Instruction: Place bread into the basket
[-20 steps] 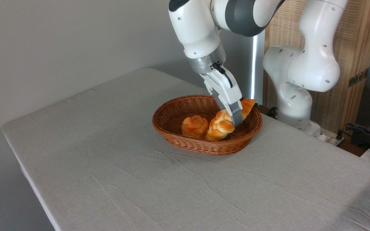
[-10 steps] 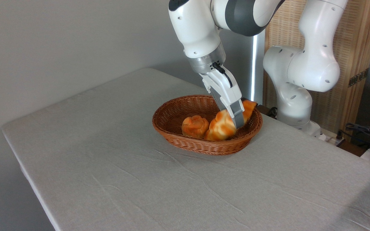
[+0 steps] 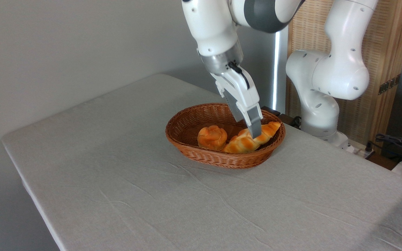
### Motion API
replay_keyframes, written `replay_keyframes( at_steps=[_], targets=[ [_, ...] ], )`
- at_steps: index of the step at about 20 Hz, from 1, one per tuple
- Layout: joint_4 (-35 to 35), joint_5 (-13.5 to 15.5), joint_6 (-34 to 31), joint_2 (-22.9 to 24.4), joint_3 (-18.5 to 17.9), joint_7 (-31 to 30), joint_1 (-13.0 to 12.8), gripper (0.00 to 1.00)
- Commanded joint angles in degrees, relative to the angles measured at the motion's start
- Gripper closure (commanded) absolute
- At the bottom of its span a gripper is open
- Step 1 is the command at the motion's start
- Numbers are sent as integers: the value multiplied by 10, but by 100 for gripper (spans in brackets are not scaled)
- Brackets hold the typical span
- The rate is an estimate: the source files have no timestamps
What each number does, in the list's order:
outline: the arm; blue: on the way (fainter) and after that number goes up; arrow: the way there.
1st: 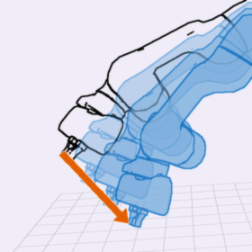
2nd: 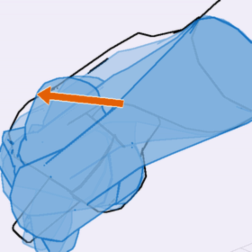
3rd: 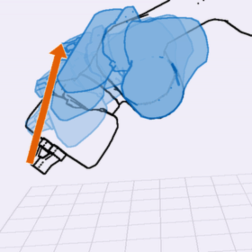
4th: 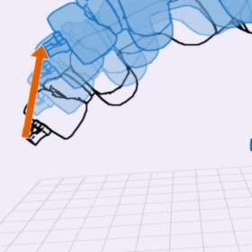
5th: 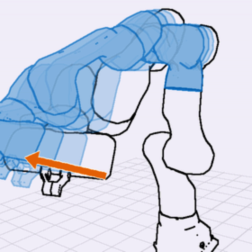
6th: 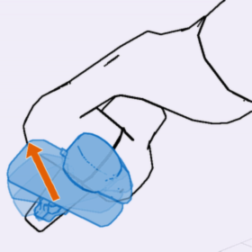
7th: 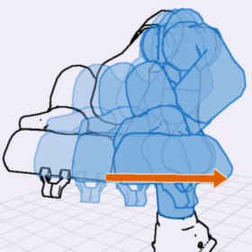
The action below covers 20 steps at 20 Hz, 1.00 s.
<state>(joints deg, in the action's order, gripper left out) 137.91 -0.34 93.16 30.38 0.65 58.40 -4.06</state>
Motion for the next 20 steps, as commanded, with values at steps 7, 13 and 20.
replay_keyframes(
  at_steps=[7, 13, 20],
  targets=[
    [-256, -7, -3, -146, -9, -54, 0, 0],
    [-408, -1, -18, -248, -9, -79, 22, 0],
    [-448, 17, -41, -278, -9, -135, 27, 0]
  ],
)
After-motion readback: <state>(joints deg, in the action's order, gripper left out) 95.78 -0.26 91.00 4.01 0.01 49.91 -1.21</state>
